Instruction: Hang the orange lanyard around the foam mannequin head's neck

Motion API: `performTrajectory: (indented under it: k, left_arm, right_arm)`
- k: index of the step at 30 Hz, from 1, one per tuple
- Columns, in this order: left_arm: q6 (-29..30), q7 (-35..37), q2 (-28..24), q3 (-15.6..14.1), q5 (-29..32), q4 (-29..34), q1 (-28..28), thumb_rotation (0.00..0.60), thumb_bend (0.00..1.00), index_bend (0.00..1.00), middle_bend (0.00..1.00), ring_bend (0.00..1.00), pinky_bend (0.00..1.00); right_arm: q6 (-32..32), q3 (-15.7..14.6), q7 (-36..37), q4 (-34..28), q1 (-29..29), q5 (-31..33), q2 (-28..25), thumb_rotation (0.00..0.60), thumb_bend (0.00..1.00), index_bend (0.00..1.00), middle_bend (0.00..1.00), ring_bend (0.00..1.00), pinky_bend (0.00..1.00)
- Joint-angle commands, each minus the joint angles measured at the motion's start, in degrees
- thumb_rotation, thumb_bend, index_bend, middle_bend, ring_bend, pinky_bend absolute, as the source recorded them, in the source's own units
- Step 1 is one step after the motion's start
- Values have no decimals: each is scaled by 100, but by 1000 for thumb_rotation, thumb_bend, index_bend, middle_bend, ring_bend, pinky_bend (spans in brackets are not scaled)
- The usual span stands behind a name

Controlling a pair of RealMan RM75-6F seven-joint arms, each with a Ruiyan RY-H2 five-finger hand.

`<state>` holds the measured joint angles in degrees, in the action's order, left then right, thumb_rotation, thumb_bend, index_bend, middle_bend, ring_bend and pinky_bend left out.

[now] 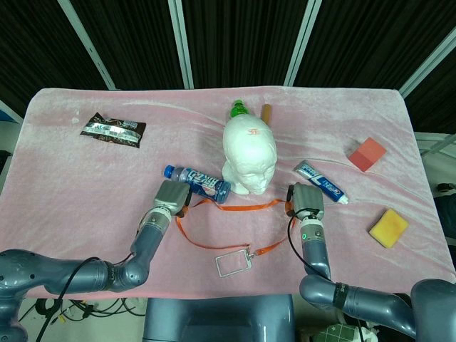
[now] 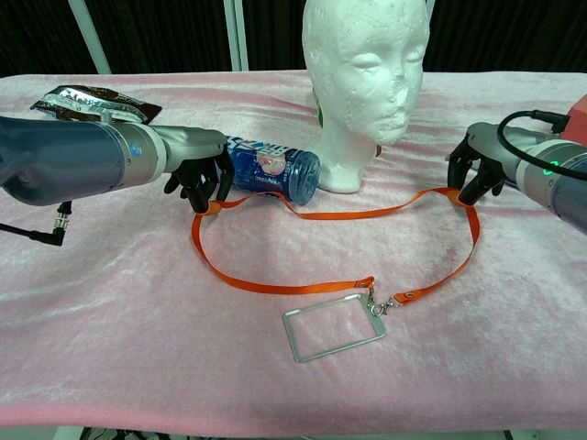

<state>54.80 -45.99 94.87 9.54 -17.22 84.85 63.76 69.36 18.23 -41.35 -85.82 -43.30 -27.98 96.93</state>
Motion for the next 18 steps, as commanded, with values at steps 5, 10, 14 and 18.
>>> performTrajectory:
  k: [5,10,14,18]
  left_arm:
    - [2,18,-19,-23,-23,54,-3,600,468,621,696,653,696]
    - [40,44,-24,-41,-57,72,-18,600,467,621,696,653,695]
    - [15,61,-22,-38,-60,56,-14,600,468,621,697,653,696]
    - [-14,111,-30,-33,-77,65,-25,600,468,622,698,653,695]
  right_arm:
    - [-25,-11,-11,40,7,56,15,600,584,919,394,454,432]
    - [-21,-13,5,23,16,37,4,600,588,919,394,454,432]
    - [5,5,-1,-15,9,27,-10,600,590,919,394,454,432]
    - [21,22,-20,-40,-1,39,-23,600,591,919,394,454,432]
